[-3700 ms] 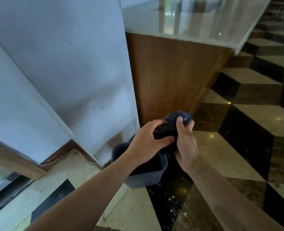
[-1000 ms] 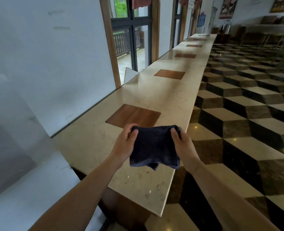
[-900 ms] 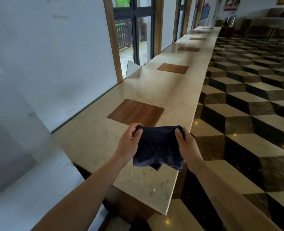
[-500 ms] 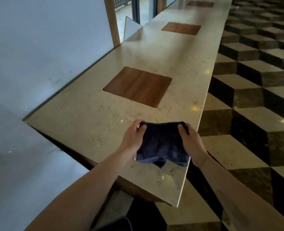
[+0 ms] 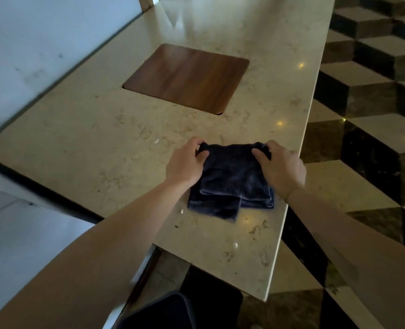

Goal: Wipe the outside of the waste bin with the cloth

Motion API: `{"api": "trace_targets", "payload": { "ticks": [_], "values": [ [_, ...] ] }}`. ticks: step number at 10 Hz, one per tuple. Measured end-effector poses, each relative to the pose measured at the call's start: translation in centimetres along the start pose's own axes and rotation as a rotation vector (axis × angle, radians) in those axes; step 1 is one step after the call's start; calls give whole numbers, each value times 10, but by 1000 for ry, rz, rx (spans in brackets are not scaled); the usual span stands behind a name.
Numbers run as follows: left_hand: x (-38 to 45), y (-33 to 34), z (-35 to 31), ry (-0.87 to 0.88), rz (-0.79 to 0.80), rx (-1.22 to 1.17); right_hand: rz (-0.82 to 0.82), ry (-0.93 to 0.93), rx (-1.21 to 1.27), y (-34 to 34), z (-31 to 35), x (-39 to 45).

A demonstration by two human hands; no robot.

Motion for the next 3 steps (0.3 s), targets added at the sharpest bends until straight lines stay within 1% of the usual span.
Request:
{"api": "trace_targets", "payload": {
  "ticks": [1,2,3],
  "values": [
    [-4,2,-5,50,-73,116,-98,-60,-190,1,4,0],
    [-6,4,-9,85,-91,165,-94,-64,-234,2,5,1],
    [-6,4,-9,51,-121,220,-84,-16,-259,4,-1,-1]
  ]
}}
Point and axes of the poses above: each hand's wrist, its own x-axis towards the middle knuckle, its own y-axis out of the palm, z = x × y, the point moved 5 cm from there along x, towards the middle knuckle, and after that the axes turned 15 degrees about z, right-handed, at the moved point
